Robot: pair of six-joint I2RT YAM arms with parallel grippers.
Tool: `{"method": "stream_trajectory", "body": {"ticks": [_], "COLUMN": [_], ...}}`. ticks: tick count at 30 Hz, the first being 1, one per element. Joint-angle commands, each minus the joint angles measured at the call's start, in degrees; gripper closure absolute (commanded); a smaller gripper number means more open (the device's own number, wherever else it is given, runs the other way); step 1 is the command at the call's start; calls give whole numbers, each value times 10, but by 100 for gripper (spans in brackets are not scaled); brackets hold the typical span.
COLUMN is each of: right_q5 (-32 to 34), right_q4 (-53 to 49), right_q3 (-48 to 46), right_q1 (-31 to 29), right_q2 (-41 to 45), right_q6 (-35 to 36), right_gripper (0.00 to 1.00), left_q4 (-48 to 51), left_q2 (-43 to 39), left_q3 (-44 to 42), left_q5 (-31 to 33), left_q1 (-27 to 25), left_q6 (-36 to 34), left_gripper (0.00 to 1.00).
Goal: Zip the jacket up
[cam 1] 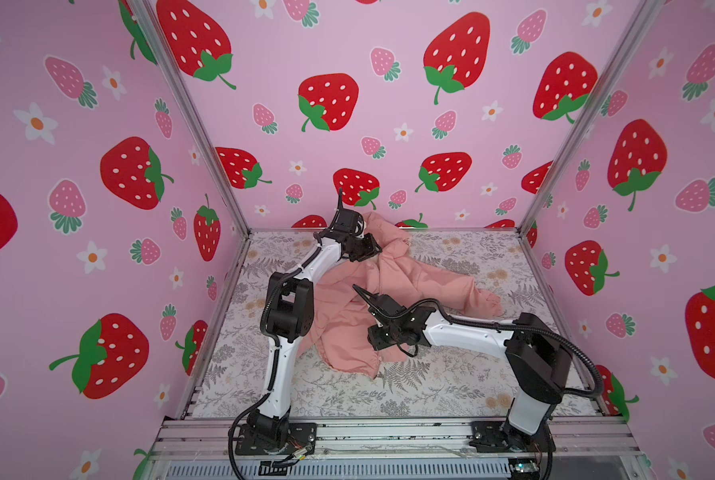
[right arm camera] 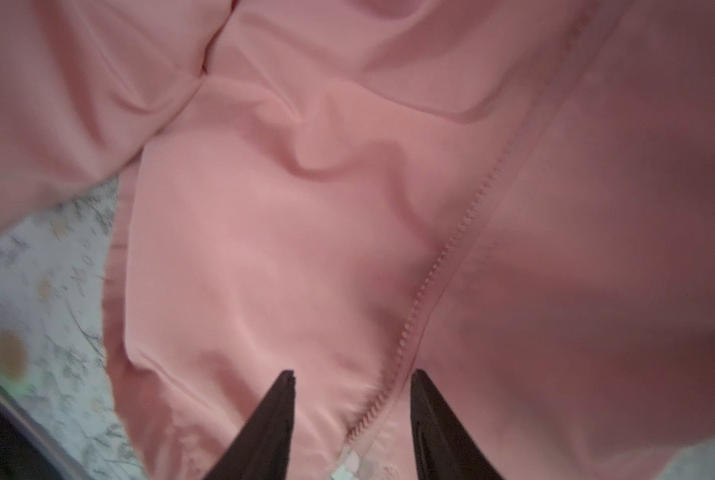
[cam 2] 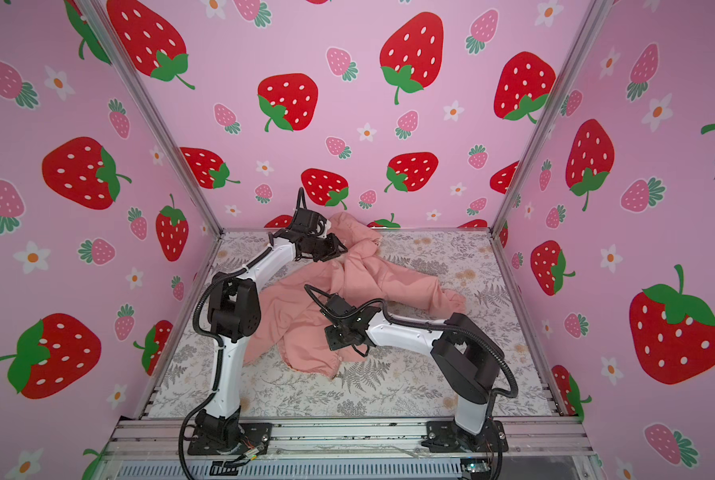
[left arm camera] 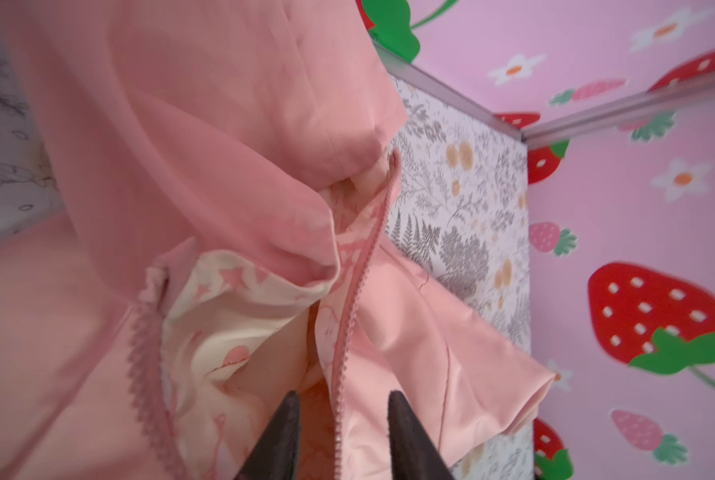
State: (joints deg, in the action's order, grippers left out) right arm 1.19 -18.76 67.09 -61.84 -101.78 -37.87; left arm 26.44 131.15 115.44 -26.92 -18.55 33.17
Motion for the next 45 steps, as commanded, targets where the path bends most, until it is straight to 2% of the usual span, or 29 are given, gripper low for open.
{"method": "stream_trajectory", "body": {"ticks": [1,4,5,6,10,13,18,20,24,30,33,36,39,45], "right_q5": [13,40,49,54,26,16,8,7,15,25,27,25,24,26], "right_q4": [20,37,47,57,108,133,140,139,154,172,175,174,174,174], "right_q3": [-13,-39,-54,-67,-133,-179,-218,-230,-259,-295,-304,-308,-312,-320], "right_q1": [2,8,11,13,41,51,57,58,60,65,65,66,65,66], "right_q2": [36,84,106,123,183,218,231,229,232,253,259,262,267,272], "right_q6": [-10,-11,-11,-13,-24,-29,-48,-55,-69,-88,-96,-99,-102,-109], "right_gripper": [33,18,2,1,1,1,26,33,30,22,21,20,20,20], "left_q4": [-36,-49,-50,-51,-54,-62,-12,19,38,40,-8,-91,-145,-212], "left_q2": [-74,-134,-154,-173,-265,-346,-495,-556,-665,-796,-818,-796,-762,-699], "left_q3": [-47,-88,-101,-113,-185,-283,-464,-536,-661,-793,-859,-901,-905,-907], "left_q5": [13,31,38,42,58,48,75,82,88,147,152,140,138,126], "left_q1": [1,4,5,5,4,0,-43,-68,-129,-247,-271,-287,-306,-313], "left_q6": [-8,-9,-10,-12,-4,24,45,57,123,244,274,283,267,253], "left_gripper": [56,55,55,54,52,52,49,48,47,46,43,42,41,40]}}
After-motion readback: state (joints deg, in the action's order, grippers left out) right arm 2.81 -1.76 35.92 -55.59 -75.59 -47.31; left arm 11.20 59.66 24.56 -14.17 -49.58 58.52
